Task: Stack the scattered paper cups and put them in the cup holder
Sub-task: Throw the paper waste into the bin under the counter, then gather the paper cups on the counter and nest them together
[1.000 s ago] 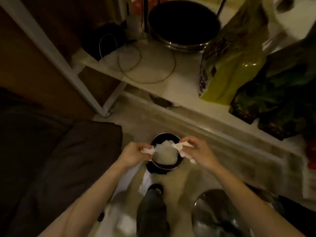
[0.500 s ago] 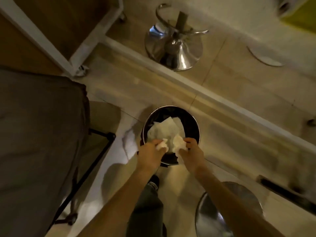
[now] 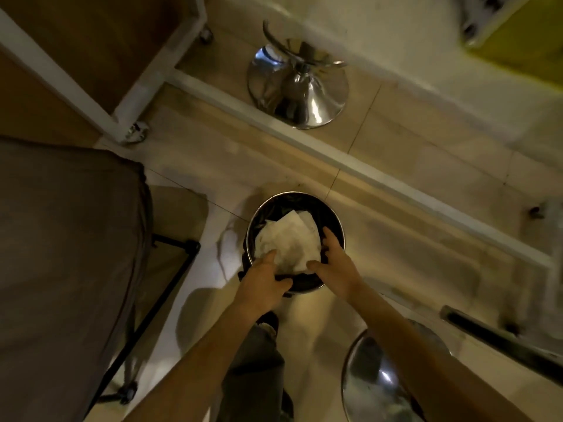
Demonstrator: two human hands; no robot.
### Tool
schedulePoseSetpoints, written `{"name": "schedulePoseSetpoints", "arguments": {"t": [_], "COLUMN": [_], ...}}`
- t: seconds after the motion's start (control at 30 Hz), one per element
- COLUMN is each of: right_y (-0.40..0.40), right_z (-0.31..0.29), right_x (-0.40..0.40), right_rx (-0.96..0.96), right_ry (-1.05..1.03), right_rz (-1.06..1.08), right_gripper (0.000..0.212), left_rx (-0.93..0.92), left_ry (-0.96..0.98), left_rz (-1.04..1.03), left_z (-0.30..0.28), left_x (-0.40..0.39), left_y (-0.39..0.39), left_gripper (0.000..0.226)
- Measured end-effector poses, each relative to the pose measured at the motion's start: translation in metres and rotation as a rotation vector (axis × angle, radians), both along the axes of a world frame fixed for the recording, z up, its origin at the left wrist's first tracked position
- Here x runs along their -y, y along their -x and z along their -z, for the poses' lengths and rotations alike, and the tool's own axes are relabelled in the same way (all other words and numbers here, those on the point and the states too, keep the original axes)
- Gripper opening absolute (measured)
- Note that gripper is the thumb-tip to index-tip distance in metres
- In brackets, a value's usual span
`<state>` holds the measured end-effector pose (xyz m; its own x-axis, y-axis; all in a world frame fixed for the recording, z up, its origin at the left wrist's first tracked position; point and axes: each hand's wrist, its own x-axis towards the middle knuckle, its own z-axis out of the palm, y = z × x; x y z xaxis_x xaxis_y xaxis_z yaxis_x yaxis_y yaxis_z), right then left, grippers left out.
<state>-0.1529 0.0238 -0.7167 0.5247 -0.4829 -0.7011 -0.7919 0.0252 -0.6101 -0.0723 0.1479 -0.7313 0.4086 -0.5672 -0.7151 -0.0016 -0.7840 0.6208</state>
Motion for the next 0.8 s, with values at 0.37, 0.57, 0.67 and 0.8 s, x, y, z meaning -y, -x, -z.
{"name": "schedulePoseSetpoints", "arguments": {"t": [0.37, 0.57, 0.67, 0.8], "right_y": [-0.006, 0.010, 0.025, 0.041], "right_z": [-0.239, -0.398, -0.473, -0.560], "right_x": [-0.015, -0.023, -0.031, -0.034], "right_rx": [0.289, 0.533, 0.627, 0.725], "right_ry": [0.296, 0.350, 0.352, 0.467], "right_rz": [-0.062, -0.013, -0.016, -0.024], "right_gripper": [0.041, 0.037, 0.036, 0.038], "left_rx": [0.128, 0.427, 0.593, 0.732], "left_ry": [0.156, 0.326, 0.434, 0.546], "left_rz": [0.069, 0.130, 0.177, 0.250], "left_z": [-0.220, -0.396, -0.481, -0.581], "left_x": [-0.013, -0.014, -0.016, -0.011], "left_y": [-0.051, -0.050, -0.037, -0.027], "left_gripper": [0.064, 0.071, 0.069, 0.069]}}
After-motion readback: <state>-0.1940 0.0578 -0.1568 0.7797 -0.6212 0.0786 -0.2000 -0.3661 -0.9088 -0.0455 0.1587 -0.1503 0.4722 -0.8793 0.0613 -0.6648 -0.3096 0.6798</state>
